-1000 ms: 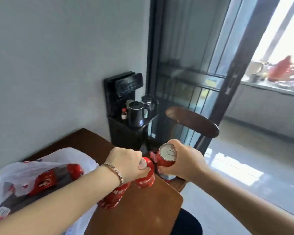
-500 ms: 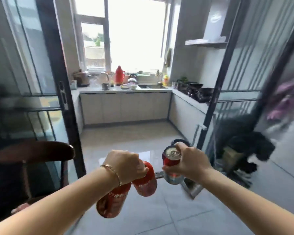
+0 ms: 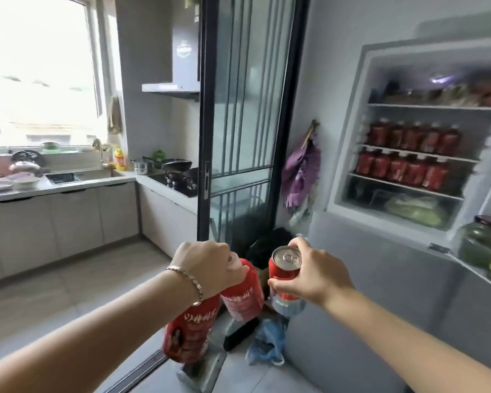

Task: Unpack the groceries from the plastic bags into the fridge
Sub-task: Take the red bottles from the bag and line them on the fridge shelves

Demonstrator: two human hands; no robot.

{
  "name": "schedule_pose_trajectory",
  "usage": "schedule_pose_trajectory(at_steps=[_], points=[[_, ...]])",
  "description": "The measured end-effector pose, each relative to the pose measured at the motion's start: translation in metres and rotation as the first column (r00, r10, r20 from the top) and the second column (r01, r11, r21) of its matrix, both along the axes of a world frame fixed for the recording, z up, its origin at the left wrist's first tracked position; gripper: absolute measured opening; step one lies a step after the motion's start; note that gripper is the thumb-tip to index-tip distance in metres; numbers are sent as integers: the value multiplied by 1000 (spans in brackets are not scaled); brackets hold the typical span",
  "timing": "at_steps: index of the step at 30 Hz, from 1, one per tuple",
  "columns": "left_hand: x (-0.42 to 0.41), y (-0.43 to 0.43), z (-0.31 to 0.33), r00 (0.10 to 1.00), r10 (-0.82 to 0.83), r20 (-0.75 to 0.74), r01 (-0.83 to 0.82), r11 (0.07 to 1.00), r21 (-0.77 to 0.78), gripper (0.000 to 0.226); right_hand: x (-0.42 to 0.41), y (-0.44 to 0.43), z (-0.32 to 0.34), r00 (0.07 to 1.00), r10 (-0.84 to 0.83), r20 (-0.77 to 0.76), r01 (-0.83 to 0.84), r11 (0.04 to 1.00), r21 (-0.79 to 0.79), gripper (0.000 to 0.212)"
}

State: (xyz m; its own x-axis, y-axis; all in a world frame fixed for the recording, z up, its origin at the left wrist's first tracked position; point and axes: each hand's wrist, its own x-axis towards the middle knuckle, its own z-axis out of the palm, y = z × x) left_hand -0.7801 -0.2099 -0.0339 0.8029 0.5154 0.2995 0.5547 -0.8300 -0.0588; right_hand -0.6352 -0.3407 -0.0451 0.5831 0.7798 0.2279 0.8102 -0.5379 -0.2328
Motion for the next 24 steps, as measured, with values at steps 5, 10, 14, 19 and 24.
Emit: schedule_pose_trajectory(at_steps=[5, 10, 14, 19, 24], points=[[123, 56, 8, 982, -191, 3, 190, 981, 45, 35, 103, 37, 1, 981, -195, 25, 193, 979, 57, 72], [244, 107, 33, 926, -373, -66, 378, 920, 106, 36, 197, 66, 16, 926, -374, -47, 376, 924, 72, 70], [332, 127, 52, 875, -481, -62, 485, 869, 104, 38, 257, 70, 38, 869, -493, -30, 494, 866, 83, 68], [437, 124, 67, 824, -565, -47, 566, 818, 103, 39, 339, 61, 50, 800, -598, -44, 598, 790, 133, 62], [546, 113, 86, 785, -618, 48, 612, 784, 103, 41, 438, 49, 65, 760, -647, -58, 639, 727, 252, 59]])
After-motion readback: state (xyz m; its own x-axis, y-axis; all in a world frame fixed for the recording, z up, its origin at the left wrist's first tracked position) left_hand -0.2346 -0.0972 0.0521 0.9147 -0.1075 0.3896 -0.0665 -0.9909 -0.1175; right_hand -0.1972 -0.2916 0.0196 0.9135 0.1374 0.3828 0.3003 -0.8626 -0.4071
